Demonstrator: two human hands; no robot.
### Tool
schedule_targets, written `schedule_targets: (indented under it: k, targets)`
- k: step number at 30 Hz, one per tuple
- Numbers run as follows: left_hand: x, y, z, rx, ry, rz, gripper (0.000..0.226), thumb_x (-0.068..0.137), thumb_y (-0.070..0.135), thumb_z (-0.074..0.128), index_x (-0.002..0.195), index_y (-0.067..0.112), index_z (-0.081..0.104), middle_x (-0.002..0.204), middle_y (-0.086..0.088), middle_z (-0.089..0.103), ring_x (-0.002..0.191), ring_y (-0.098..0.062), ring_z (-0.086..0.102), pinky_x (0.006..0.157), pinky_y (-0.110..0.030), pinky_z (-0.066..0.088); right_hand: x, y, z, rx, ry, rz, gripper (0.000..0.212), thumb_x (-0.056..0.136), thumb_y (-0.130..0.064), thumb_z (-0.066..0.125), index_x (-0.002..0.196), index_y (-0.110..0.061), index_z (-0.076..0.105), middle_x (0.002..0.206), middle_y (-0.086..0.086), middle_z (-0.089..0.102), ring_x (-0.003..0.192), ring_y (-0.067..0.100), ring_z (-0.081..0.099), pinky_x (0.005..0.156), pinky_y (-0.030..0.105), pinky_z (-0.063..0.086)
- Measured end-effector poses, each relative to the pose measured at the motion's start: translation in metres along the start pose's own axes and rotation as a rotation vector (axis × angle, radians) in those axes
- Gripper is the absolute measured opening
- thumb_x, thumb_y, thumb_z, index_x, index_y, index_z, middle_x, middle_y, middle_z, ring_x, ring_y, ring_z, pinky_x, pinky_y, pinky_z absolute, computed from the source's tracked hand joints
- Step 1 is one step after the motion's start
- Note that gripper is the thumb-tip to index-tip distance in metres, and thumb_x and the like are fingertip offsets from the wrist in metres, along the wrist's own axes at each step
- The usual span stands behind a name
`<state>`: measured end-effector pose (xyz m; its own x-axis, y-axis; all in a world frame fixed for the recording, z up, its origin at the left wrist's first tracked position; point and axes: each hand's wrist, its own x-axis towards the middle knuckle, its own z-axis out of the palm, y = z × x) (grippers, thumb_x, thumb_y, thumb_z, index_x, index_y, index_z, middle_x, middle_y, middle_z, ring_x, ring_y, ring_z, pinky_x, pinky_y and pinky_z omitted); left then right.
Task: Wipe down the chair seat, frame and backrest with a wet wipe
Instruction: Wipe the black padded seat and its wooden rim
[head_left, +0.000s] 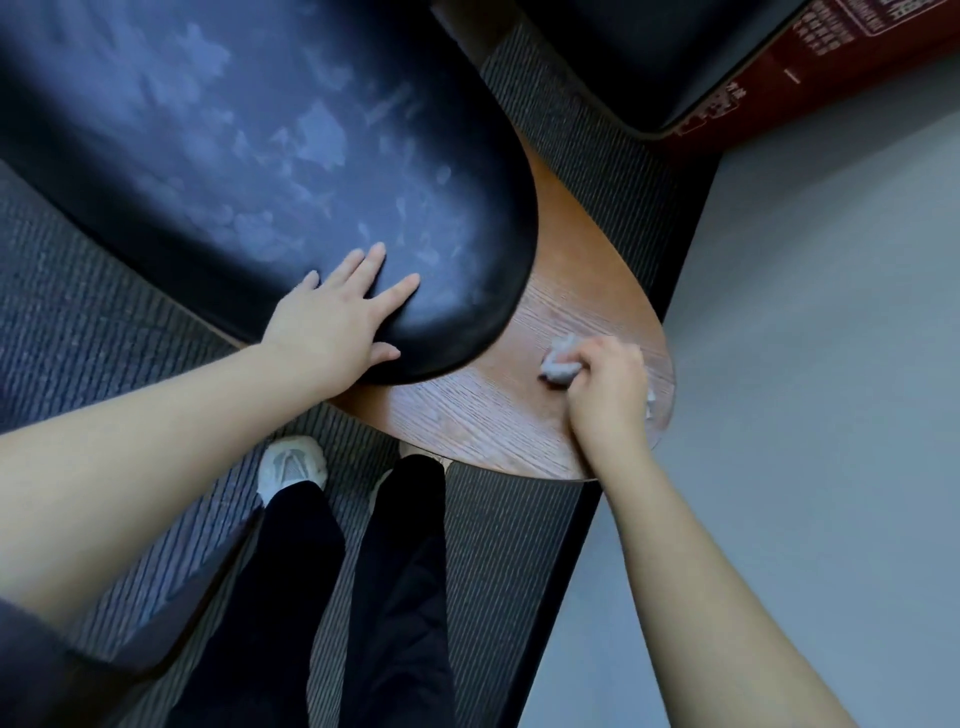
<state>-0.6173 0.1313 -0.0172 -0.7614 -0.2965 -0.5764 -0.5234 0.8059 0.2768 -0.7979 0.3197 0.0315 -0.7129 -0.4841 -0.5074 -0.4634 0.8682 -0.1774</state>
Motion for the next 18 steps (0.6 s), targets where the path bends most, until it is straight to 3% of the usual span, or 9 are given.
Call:
schedule_targets:
  k: [2,4,6,8,12,14,16,17,18]
  targets:
    - [-0.004,-0.011,0.004,0.004,0.019,0.031,0.079,0.094,0.054,0.047,0.155,0.033,0.002,0.163,-0.012,-0.005,0.151,-0.027,0.002,0.118,-0.039,0.019,0.014,-0.021,0.019,-0.005,0.181,0.097,0.037,0.075,0.000,0.045,0.074,-0.022,0.074,0.091,-0.004,0.067,0.093,0.024,0.050,0.079,0.036,0.043]
    - [-0.008,-0.023,0.011,0.013,0.043,0.077,0.080,0.093,0.053,0.049,0.155,0.030,0.004,0.162,-0.016,-0.002,0.150,-0.031,0.004,0.119,-0.040,0.017,-0.003,-0.045,0.045,-0.035,0.099,0.029,0.037,0.065,-0.007,0.038,0.071,-0.022,0.071,0.087,-0.007,0.064,0.089,0.023,0.052,0.074,0.037,0.044]
    - [-0.012,-0.034,0.017,0.020,0.078,0.112,0.080,0.092,0.052,0.052,0.155,0.031,0.008,0.162,-0.017,0.001,0.149,-0.034,0.006,0.118,-0.044,0.015,-0.035,-0.045,0.058,0.003,-0.014,-0.149,0.033,0.061,-0.008,0.037,0.065,-0.020,0.067,0.084,-0.006,0.063,0.086,0.023,0.050,0.072,0.037,0.041]
    - [-0.016,-0.040,0.019,0.018,0.098,0.099,0.079,0.091,0.053,0.053,0.155,0.034,0.010,0.163,-0.016,0.002,0.149,-0.036,0.004,0.118,-0.049,0.013,-0.053,-0.028,0.045,0.098,0.017,-0.239,0.031,0.062,-0.008,0.039,0.063,-0.018,0.069,0.081,-0.001,0.066,0.086,0.025,0.050,0.076,0.037,0.039]
    - [-0.021,-0.045,0.023,0.029,0.108,0.028,0.078,0.090,0.056,0.051,0.154,0.037,0.010,0.163,-0.016,0.000,0.149,-0.039,0.001,0.116,-0.054,0.011,-0.027,-0.013,0.026,0.089,0.250,0.016,0.038,0.064,-0.004,0.037,0.068,-0.015,0.072,0.081,0.003,0.067,0.086,0.031,0.052,0.078,0.041,0.042]
    - [-0.024,-0.051,0.024,0.012,0.109,0.041,0.078,0.091,0.054,0.053,0.155,0.036,0.011,0.163,-0.015,0.000,0.149,-0.038,0.002,0.117,-0.053,0.012,-0.034,-0.046,0.048,0.021,0.120,0.037,0.033,0.056,-0.004,0.038,0.060,-0.018,0.068,0.074,0.002,0.063,0.079,0.028,0.052,0.072,0.043,0.049]
    - [-0.026,-0.057,0.023,0.011,0.094,0.060,0.078,0.092,0.052,0.052,0.155,0.035,0.010,0.163,-0.014,-0.001,0.149,-0.036,0.000,0.118,-0.051,0.010,-0.067,-0.075,0.079,0.009,-0.054,-0.086,0.024,0.051,-0.007,0.038,0.053,-0.023,0.056,0.067,-0.004,0.053,0.071,0.022,0.047,0.059,0.052,0.040]
    - [-0.026,-0.058,0.021,0.014,0.081,0.067,0.077,0.093,0.051,0.052,0.155,0.034,0.009,0.163,-0.014,-0.002,0.150,-0.035,-0.001,0.119,-0.050,0.010,-0.081,-0.076,0.087,0.035,-0.068,-0.152,0.024,0.054,-0.007,0.039,0.055,-0.023,0.057,0.068,-0.005,0.054,0.074,0.021,0.047,0.060,0.044,0.043]
    - [-0.025,-0.059,0.019,0.014,0.069,0.074,0.077,0.093,0.051,0.051,0.155,0.034,0.008,0.163,-0.013,-0.003,0.150,-0.035,-0.002,0.119,-0.049,0.009,-0.088,-0.070,0.088,0.072,-0.048,-0.187,0.026,0.056,-0.004,0.041,0.057,-0.021,0.060,0.072,-0.004,0.058,0.078,0.022,0.048,0.067,0.044,0.048]
